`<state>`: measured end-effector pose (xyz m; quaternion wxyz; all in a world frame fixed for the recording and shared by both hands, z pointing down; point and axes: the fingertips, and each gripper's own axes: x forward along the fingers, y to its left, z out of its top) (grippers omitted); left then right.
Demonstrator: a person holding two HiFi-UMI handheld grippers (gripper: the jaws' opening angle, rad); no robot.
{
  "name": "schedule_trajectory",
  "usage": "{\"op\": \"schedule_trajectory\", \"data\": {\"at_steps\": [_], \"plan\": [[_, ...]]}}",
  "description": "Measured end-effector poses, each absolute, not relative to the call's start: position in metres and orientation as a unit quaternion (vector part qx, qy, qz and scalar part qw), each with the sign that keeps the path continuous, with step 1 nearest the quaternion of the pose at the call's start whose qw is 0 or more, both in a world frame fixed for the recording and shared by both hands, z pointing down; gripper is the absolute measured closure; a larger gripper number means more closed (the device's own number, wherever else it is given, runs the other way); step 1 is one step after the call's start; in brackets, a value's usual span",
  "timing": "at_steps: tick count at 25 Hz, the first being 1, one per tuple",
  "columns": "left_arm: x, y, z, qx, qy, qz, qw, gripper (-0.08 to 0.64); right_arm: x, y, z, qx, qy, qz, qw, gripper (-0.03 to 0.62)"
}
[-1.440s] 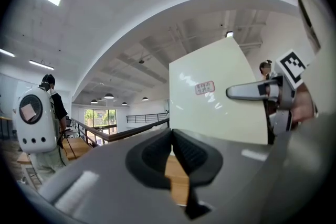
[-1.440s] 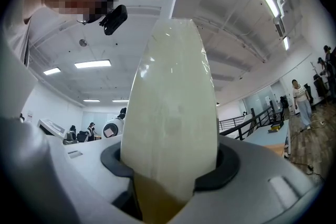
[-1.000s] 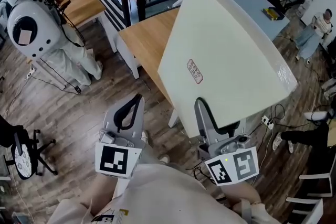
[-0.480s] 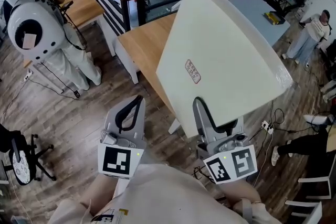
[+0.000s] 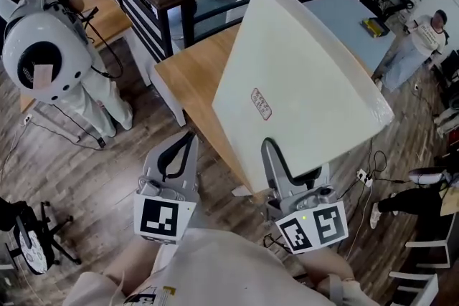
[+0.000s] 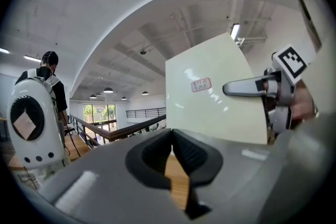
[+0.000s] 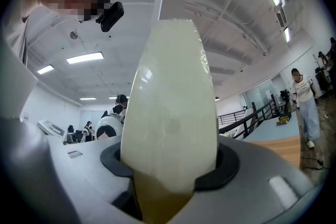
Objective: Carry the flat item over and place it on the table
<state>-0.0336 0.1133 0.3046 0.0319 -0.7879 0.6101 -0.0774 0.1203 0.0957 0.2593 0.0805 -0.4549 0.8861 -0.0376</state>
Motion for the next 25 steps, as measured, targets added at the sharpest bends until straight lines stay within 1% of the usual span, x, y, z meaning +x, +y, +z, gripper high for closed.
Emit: {"op": "schedule_trajectory", "data": {"at_steps": [5,9,14,25], "plan": [[-0.073,0.045,0.304,-0.796,0.600,-0.079,0.015,0.558,0.084,0.032,0.260,-0.474,0.877,-0.040,0.066,0.316],[-0.106,-0.016,0.301,-0.804,0.589,-0.081,0.017,0.558,0.049,-0.024,0.260,-0.484,0.873,-0.041,0.057,0.315],[-0.141,-0.079,0.300,-0.812,0.578,-0.082,0.017,0.558,0.018,-0.085,0.258,-0.504,0.861,-0.045,0.062,0.316],[-0.206,-0.148,0.304,-0.826,0.557,-0.085,0.008,0.558,-0.040,-0.153,0.257,-0.535,0.842,-0.048,0.055,0.314]]}}
